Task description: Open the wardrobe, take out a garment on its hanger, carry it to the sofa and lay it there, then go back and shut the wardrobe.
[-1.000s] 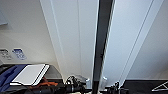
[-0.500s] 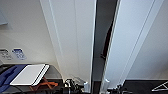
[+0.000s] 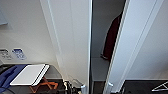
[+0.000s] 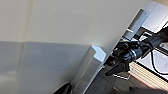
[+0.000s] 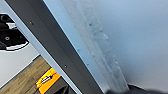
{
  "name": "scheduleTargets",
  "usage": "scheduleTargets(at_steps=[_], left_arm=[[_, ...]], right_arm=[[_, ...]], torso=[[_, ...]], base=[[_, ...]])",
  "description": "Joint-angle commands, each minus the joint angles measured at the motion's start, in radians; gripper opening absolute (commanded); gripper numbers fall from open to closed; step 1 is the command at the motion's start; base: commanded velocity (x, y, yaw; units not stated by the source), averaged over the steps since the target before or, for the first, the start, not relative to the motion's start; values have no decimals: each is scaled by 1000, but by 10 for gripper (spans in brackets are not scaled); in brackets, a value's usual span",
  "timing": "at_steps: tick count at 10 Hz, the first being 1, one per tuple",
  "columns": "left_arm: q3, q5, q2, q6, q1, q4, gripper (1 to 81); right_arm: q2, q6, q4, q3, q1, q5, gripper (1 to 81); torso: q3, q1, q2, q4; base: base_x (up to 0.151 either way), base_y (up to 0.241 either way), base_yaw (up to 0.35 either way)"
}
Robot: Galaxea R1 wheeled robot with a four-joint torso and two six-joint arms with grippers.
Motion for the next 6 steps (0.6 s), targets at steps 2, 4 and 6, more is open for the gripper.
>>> scheduleTargets(at_steps=[2, 4, 6], left_arm=[[232, 40, 28, -16, -34, -12, 811], [269, 32, -10, -16, -11, 9, 811], [298, 27, -50, -16, 6, 14, 811]], right_arm=[[3, 31, -37, 181, 21, 70, 811], [-26, 31, -39, 197, 8, 76, 811], [-46, 29, -46, 205, -9, 103, 811]], torso=[[0, 0, 0, 0], [0, 0, 0, 0], [0, 0, 0, 0]], base=[[0, 0, 0], [0, 0, 0], [0, 0, 0]])
